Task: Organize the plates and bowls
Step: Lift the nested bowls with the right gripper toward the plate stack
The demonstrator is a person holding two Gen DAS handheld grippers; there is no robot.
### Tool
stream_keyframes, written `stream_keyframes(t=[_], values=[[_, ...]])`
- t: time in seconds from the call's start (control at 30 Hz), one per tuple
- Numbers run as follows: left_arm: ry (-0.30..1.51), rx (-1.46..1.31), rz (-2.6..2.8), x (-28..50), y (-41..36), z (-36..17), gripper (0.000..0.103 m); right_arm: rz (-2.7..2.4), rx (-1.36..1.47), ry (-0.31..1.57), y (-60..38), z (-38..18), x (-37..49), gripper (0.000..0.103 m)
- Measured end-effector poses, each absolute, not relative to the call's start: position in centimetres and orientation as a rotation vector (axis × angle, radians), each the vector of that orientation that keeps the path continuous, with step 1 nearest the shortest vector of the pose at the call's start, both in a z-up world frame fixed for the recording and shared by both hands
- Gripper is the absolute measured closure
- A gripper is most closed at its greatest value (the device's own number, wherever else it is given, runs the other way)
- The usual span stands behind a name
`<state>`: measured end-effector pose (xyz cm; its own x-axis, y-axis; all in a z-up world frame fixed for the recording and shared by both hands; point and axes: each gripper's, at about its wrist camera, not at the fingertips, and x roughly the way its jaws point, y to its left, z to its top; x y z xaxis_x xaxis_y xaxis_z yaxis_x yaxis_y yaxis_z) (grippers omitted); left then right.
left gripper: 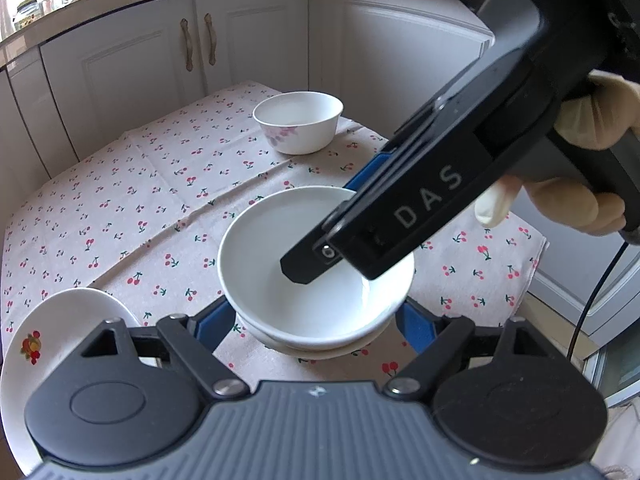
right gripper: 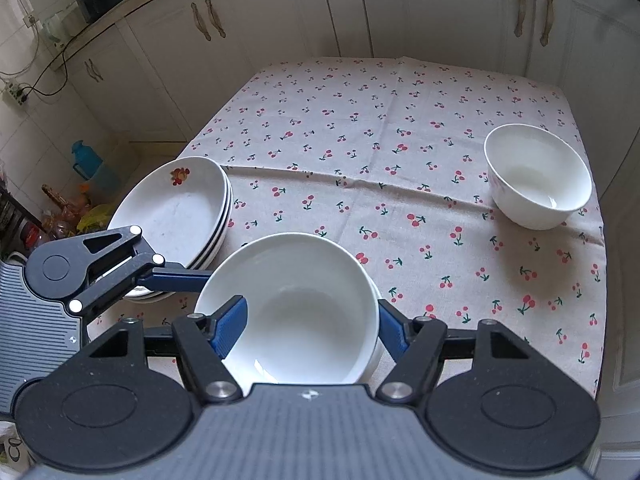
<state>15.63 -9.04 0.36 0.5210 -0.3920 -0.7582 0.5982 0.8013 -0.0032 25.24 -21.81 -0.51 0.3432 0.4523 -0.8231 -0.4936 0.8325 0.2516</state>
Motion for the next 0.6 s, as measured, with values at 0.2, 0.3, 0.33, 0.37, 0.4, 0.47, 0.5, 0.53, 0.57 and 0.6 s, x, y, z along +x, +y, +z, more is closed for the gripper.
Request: stream_keyframes(t=[0.2,0.3,0.33,0.37,0.4,0.47,0.5,0.53,0.57,0.6], values=[[0.836,0.275,-0.600,15.79,-9.04,0.17,0.017,0.611,-0.048,1.054,-21.68,-0.85,25.45,0.028],[0.841,0.272,-0.602,15.87,-9.04,0.04,0.017,0.611,-0.052,1.055,-21.63,-0.85,25.43,0.028],[0.842,0.270,-0.603,15.89,-9.03,0.02,0.017,0.611,-0.053,1.056,-21.62,-0.86,25.45,0.028],[0.844,0.269,-0.604,15.90,-9.02,-0.01,0.017,0.611,-0.053,1.057,-21.64,-0.85,25.46,0.028],[0.846,0.270,-0.606,15.94,-9.04,-0.05,0.017,0.611,-0.054,1.059,-21.63,-0.87,25.49,0.028],[0.851,0.268,-0.607,16.00,-9.02,-0.16,0.017,0.609,-0.054,1.061,-21.61,-0.87,25.52,0.028],[0.853,0.266,-0.609,16.04,-8.99,-0.25,0.017,0.611,-0.056,1.061,-21.60,-0.89,25.52,0.028],[0.855,0.265,-0.609,16.02,-8.98,-0.30,0.017,0.611,-0.058,1.061,-21.57,-0.91,25.53,0.028],[0.855,0.265,-0.610,16.02,-8.98,-0.33,0.017,0.610,-0.057,1.060,-21.55,-0.94,25.51,0.028],[0.854,0.265,-0.611,16.02,-8.97,-0.33,0.017,0.610,-0.057,1.061,-21.53,-0.99,25.51,0.027]])
